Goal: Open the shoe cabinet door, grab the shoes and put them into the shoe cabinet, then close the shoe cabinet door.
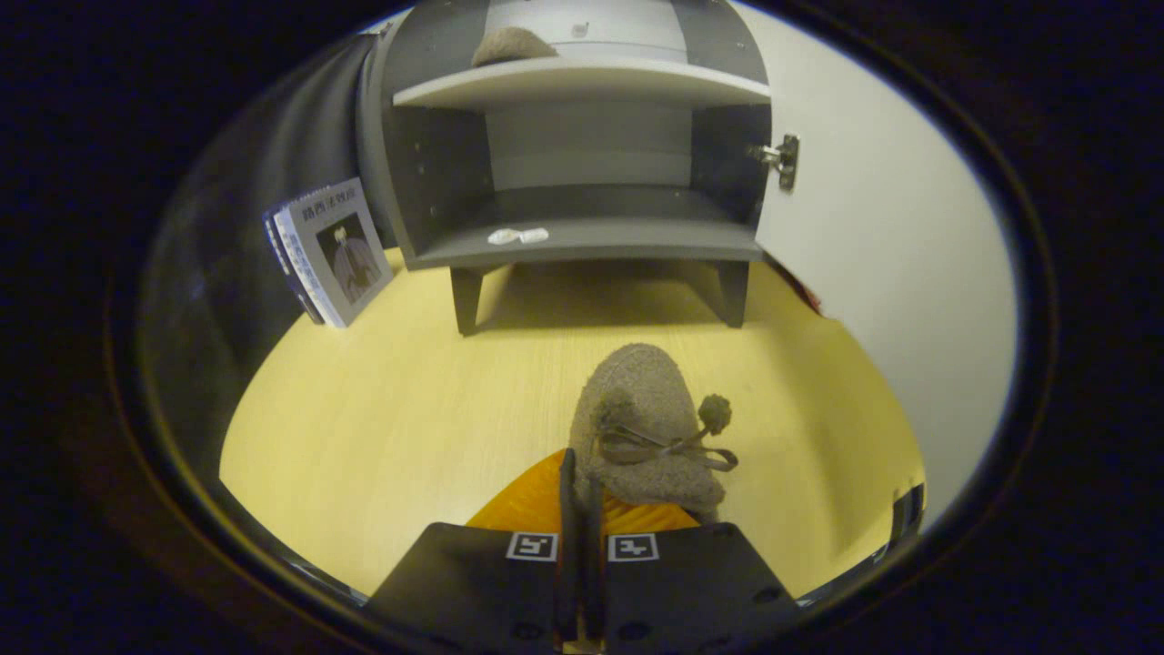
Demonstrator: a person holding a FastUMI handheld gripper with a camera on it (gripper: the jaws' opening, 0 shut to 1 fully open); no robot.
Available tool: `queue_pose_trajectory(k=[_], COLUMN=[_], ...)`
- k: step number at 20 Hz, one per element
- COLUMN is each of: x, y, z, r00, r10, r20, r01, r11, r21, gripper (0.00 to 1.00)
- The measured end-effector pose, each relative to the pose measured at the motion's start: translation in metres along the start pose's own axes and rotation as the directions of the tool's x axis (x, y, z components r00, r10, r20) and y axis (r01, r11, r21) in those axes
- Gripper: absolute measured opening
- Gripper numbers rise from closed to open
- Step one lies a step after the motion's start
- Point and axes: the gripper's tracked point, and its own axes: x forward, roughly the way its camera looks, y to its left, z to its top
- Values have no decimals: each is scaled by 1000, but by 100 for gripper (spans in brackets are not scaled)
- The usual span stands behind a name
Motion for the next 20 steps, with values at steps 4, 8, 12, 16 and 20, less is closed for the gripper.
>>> queue_pose_trajectory(k=[4, 8, 12, 16, 20], x=[-46, -78, -84, -62, -17], y=[-2, -9, -9, -8, -11], z=[79, 156, 229, 302, 361], r00=[995, 980, 959, 934, 921], r10=[39, 51, 43, 12, -33], r20=[95, 191, 280, 357, 389], r01=[-39, -43, -26, 13, 65], r11=[999, 998, 998, 998, 995], r21=[-4, -45, -64, -68, -71], gripper=[6, 6, 6, 6, 5])
